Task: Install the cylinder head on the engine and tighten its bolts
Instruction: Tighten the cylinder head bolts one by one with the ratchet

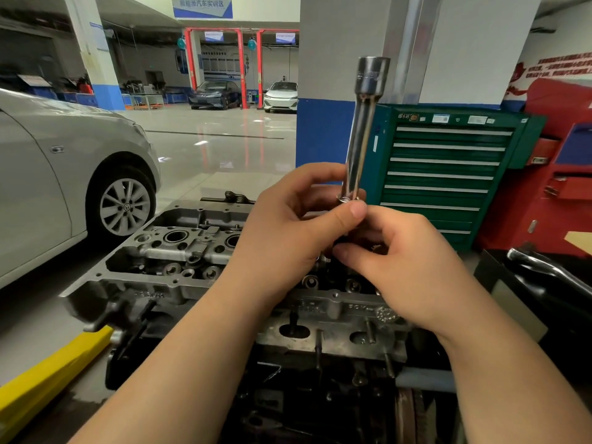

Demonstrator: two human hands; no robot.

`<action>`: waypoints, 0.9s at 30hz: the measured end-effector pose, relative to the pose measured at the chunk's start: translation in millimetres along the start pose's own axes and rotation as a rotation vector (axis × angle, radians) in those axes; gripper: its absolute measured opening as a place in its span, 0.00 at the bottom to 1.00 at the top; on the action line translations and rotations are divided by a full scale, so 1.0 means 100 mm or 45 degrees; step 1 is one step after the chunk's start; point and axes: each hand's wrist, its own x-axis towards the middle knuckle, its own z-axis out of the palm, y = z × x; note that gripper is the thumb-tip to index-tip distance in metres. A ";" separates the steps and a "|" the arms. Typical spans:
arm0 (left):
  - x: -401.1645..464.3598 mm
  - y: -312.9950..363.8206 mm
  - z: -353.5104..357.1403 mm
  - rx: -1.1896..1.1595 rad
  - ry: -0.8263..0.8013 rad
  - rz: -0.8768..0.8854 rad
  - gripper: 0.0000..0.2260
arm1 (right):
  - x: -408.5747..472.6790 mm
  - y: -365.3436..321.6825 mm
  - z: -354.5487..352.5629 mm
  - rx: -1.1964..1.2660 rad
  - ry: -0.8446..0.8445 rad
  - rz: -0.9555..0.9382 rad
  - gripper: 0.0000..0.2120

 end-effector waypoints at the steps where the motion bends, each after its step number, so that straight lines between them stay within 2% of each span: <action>1: 0.00 -0.01 0.00 0.049 0.019 0.013 0.16 | -0.01 0.00 0.02 -0.027 0.032 0.010 0.13; 5: 0.03 -0.06 -0.01 0.074 0.170 -0.037 0.21 | -0.02 -0.04 0.06 -0.185 0.170 0.020 0.14; 8: 0.03 -0.06 -0.02 0.012 0.123 -0.060 0.19 | -0.03 -0.04 0.03 -0.037 0.085 0.007 0.10; 10: 0.02 -0.04 -0.01 0.001 0.070 -0.054 0.16 | -0.03 -0.03 0.00 0.023 0.036 0.022 0.11; 15: 0.01 -0.02 0.01 0.063 0.042 -0.007 0.14 | -0.03 -0.03 0.03 -0.090 0.078 0.036 0.12; 18: 0.02 -0.05 0.00 0.076 0.124 0.008 0.15 | -0.03 -0.06 0.06 -0.197 0.131 0.008 0.14; 23: 0.00 -0.05 -0.01 0.007 0.115 -0.042 0.15 | -0.03 -0.05 0.02 0.000 0.037 0.013 0.13; 27: 0.00 -0.02 -0.01 0.024 0.057 -0.027 0.13 | -0.03 -0.05 0.02 -0.062 0.041 0.016 0.16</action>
